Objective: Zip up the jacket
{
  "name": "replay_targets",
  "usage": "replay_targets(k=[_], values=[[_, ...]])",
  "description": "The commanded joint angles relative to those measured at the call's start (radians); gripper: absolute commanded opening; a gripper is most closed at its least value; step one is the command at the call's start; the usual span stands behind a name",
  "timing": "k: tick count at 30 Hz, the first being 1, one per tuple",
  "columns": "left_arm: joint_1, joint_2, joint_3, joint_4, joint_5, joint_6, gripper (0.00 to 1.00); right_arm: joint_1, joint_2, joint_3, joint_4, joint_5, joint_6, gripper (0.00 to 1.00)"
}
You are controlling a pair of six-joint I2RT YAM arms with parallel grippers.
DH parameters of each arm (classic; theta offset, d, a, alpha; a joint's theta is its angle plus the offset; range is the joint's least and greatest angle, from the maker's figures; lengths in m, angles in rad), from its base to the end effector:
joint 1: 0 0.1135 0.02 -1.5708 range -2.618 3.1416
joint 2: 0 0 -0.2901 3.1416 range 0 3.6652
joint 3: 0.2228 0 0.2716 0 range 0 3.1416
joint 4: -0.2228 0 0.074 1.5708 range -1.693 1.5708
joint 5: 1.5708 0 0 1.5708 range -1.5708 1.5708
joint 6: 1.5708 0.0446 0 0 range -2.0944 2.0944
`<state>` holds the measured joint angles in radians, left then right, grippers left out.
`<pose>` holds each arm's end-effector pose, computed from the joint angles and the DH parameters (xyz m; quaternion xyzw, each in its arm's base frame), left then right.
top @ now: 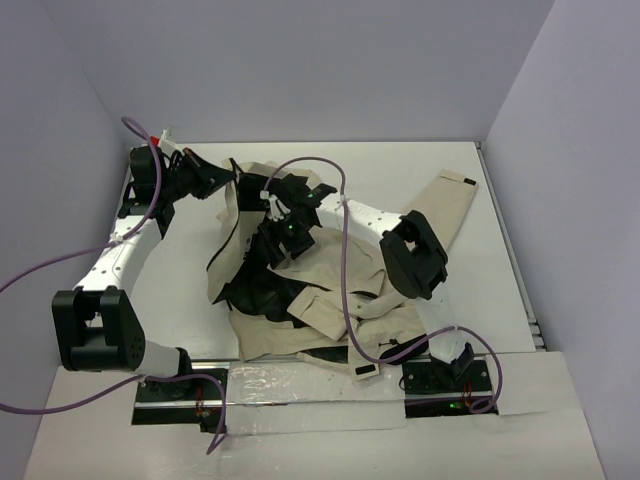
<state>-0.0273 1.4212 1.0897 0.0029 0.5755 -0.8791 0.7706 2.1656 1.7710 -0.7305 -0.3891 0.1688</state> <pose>0.3514 -0.0339 0.3349 -0.1718 0.7784 -0.4518 0.4006 0.3469 0.3603 0.2033 -0.3244 0.9012 0.2663 0.1080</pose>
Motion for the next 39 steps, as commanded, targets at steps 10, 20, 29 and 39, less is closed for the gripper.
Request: replay_targets(k=[10,20,29,39], values=[[-0.003,-0.027,0.007,0.032,0.005,-0.001,0.0,0.074,0.033,0.038,0.064,0.175,-0.057,0.76],[-0.003,-0.033,0.004,0.029,0.003,0.002,0.0,0.076,-0.003,-0.022,0.155,0.231,-0.013,0.44],[-0.003,-0.035,0.007,0.018,-0.002,0.01,0.0,0.059,-0.076,-0.066,0.169,0.227,0.042,0.34],[-0.002,-0.024,-0.001,0.023,-0.007,0.012,0.0,-0.029,-0.194,-0.167,0.238,0.116,0.157,0.25]])
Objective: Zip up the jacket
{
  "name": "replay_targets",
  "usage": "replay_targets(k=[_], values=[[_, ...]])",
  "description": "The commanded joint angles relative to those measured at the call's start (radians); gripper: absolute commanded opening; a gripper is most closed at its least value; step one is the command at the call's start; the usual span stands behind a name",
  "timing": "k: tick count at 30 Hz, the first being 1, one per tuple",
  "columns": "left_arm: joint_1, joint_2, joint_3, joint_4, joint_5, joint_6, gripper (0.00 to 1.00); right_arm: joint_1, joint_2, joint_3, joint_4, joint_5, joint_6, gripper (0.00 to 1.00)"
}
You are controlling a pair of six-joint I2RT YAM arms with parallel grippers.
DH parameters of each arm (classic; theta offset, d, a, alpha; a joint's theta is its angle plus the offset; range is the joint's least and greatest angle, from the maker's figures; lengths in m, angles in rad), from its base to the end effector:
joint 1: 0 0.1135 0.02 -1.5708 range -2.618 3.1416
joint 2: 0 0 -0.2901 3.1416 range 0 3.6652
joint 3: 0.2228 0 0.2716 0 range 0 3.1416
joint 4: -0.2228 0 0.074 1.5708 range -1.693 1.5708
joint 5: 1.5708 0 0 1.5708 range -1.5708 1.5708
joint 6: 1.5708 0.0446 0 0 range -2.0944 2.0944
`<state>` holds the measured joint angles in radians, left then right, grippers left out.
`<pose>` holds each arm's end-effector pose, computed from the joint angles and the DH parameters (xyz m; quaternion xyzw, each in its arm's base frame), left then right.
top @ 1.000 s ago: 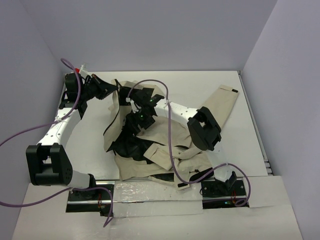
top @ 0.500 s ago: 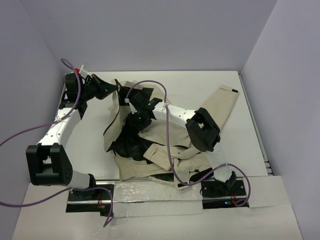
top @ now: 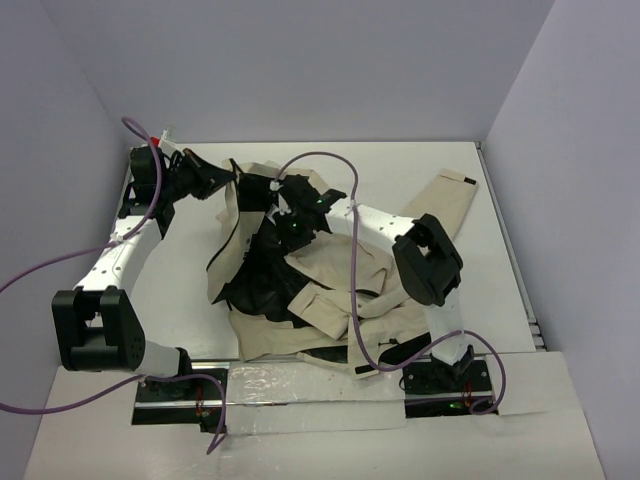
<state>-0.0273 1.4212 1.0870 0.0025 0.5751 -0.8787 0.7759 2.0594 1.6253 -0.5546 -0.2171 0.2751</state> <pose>0.3512 -0.0339 0.3339 -0.1724 0.7790 -0.4513 0.3996 0.3404 0.3475 0.2145 -0.2661 0.9149 0.2329 0.1947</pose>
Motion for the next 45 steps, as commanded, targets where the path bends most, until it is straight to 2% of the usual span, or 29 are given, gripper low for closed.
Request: replay_targets(k=[1,6,13,14,17,19,24,28,32,38,42,45], values=[[-0.002,-0.022,0.002,0.022,-0.014,0.016,0.0,-0.037,-0.091,-0.023,0.065,-0.073,0.055,0.25],[0.001,-0.016,-0.003,0.01,-0.022,0.024,0.0,-0.055,-0.126,-0.016,0.062,-0.139,0.096,0.26],[0.001,-0.015,-0.005,0.015,-0.02,0.023,0.0,-0.065,-0.171,-0.035,0.069,-0.14,0.104,0.25],[0.001,-0.015,-0.004,0.014,-0.021,0.024,0.0,-0.068,-0.175,-0.039,0.072,-0.14,0.108,0.23],[0.001,-0.014,-0.004,0.014,-0.02,0.025,0.0,-0.075,-0.193,-0.038,0.089,-0.127,0.126,0.07],[0.001,-0.012,-0.006,0.015,-0.017,0.024,0.0,-0.08,-0.204,-0.029,0.096,-0.114,0.141,0.0],[0.001,-0.015,-0.009,0.028,0.0,0.032,0.0,-0.11,-0.228,-0.002,0.126,-0.117,0.174,0.0],[0.001,-0.007,-0.033,0.081,0.051,0.038,0.0,-0.145,-0.263,-0.019,0.185,-0.113,0.232,0.0],[0.001,-0.004,-0.085,0.184,0.109,0.035,0.0,-0.161,-0.271,0.034,0.191,-0.018,0.248,0.0],[-0.002,0.005,-0.124,0.322,0.27,0.044,0.0,-0.184,-0.225,0.128,0.223,-0.123,0.261,0.0],[-0.005,-0.002,-0.139,0.444,0.394,0.037,0.0,-0.184,-0.223,0.144,0.281,-0.233,0.227,0.0],[-0.01,0.0,-0.147,0.511,0.469,0.015,0.0,-0.184,-0.24,0.136,0.301,-0.251,0.202,0.0]])
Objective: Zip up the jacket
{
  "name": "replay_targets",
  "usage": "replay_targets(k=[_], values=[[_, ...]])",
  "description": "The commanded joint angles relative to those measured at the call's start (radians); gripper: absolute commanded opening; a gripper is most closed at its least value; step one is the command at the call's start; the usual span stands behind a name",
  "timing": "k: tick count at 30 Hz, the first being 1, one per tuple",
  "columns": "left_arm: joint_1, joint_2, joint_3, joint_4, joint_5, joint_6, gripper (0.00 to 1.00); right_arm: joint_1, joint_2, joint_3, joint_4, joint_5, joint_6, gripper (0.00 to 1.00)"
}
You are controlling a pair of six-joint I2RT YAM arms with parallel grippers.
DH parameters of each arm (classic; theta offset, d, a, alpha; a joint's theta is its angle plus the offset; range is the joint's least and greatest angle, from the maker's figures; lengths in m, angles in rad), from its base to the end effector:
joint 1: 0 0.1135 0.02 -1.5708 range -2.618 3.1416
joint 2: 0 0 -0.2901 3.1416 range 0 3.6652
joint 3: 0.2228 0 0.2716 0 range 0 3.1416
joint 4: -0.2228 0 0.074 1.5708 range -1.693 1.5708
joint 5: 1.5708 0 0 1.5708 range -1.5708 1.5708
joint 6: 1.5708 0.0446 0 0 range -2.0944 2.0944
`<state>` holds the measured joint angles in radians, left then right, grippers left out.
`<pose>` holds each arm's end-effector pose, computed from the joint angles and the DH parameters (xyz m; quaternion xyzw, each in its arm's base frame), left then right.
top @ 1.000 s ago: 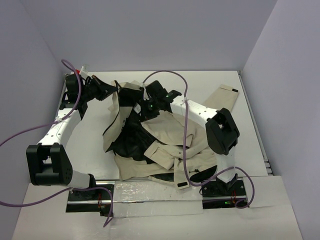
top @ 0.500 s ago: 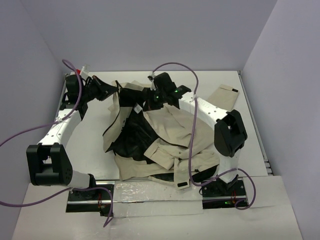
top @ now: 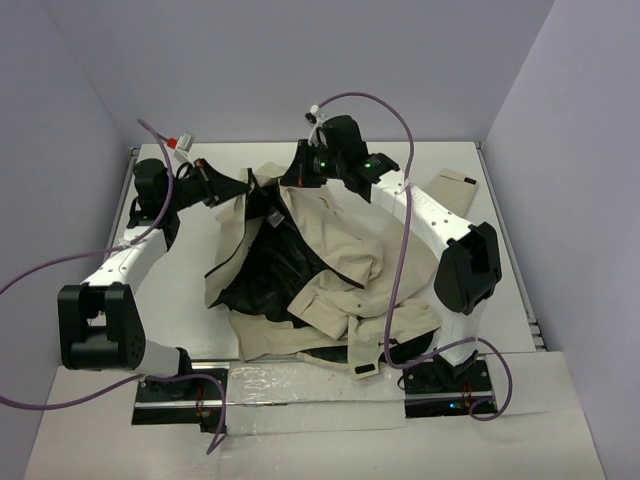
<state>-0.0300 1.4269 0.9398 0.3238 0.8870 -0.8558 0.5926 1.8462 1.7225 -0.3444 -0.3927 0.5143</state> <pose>0.3402 -0.0448 0.3130 -0.0220 0.7422 -0.5461 0.3879 0.3820 0.2778 0.3676 -0.1348 0.8308 0.4114 0.3497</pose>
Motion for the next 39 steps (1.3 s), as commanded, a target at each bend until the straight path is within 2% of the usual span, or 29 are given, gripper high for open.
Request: replay_targets(k=[1,5,10,14,21,34,39], values=[[-0.008,-0.004,-0.001,0.204,0.175,-0.013,0.0,-0.001,-0.034,0.036,0.096,-0.077,-0.044,0.0],[-0.017,0.018,0.007,0.272,0.24,-0.038,0.0,-0.005,-0.059,0.022,0.106,-0.094,-0.051,0.0],[-0.019,0.04,0.046,0.273,0.327,-0.043,0.0,-0.008,-0.074,-0.001,0.121,-0.108,-0.051,0.0],[-0.019,0.051,0.071,0.244,0.387,-0.031,0.0,-0.01,-0.133,-0.092,0.238,-0.138,-0.03,0.0],[-0.021,0.052,0.063,0.26,0.4,-0.052,0.0,-0.02,-0.165,-0.174,0.353,-0.221,0.014,0.0],[-0.021,0.059,0.058,0.273,0.396,-0.061,0.0,-0.047,-0.27,-0.297,0.443,-0.132,0.052,0.0],[-0.022,0.048,0.052,0.274,0.396,-0.059,0.0,-0.049,-0.242,-0.261,0.43,-0.162,0.047,0.0]])
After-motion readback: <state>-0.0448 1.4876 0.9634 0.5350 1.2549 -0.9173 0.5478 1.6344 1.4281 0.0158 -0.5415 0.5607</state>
